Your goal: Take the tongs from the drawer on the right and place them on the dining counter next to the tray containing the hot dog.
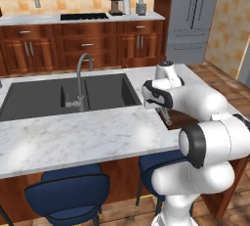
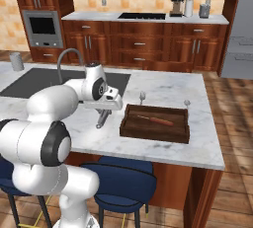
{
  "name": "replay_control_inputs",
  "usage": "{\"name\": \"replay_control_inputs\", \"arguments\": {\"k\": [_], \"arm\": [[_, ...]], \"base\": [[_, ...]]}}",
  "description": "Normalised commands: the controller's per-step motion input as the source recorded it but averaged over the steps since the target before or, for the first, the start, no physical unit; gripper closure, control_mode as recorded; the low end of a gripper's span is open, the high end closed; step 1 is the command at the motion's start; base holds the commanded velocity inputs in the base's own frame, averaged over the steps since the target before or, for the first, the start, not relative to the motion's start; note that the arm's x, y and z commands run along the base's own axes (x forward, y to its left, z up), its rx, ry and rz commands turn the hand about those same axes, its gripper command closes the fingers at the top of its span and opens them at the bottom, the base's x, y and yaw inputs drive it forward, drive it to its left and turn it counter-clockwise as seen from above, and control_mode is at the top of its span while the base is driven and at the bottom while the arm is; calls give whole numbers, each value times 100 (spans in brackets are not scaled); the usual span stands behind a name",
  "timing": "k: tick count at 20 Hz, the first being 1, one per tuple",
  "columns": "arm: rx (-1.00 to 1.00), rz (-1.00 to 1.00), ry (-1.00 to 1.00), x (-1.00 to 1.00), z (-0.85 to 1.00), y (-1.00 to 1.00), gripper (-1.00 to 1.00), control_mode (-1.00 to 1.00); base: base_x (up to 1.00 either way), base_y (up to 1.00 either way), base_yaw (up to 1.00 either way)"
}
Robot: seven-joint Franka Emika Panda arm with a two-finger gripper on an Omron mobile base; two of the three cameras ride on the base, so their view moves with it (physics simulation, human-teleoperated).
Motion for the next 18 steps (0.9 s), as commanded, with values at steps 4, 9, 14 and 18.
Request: {"name": "replay_control_inputs", "arguments": {"k": [4, 9, 14, 18], "arm": [[0, 0, 0, 21, -26, 3, 100, -100], [0, 0, 1, 26, -20, 2, 100, -100], [0, 0, 0, 24, -12, 0, 100, -100], [0, 0, 0, 2, -12, 0, 100, -100]], "base": [[0, 0, 0], [0, 0, 0], [0, 0, 0], [0, 0, 0]]}}
